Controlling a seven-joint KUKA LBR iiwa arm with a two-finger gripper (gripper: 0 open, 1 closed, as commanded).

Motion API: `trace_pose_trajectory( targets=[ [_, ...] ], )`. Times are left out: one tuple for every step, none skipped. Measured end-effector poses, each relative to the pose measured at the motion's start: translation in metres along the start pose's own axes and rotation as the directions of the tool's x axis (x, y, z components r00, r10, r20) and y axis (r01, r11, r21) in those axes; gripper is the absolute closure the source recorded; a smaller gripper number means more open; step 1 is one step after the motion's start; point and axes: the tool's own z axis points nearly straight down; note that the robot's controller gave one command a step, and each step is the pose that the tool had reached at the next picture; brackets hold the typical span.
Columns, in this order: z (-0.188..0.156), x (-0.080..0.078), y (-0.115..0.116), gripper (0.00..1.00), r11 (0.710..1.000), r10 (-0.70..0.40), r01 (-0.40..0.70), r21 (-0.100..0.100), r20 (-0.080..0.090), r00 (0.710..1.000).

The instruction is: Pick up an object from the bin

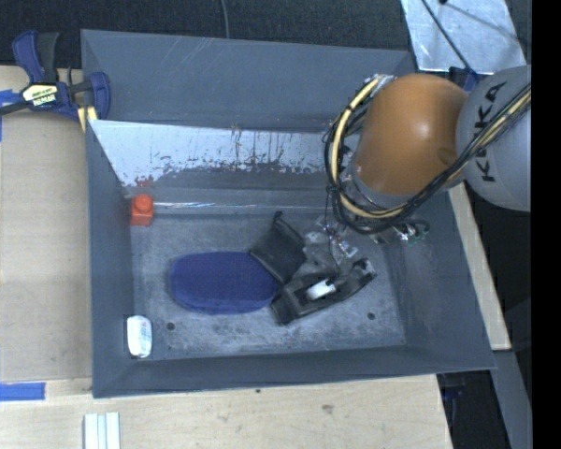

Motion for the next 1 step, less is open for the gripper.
trace_pose_trajectory(
  targets=[
    [-0.1539, 0.0217, 0.0189, 1.00, 1.000, 0.019, -0.019, 0.012, 0.015, 1.000]
  ],
)
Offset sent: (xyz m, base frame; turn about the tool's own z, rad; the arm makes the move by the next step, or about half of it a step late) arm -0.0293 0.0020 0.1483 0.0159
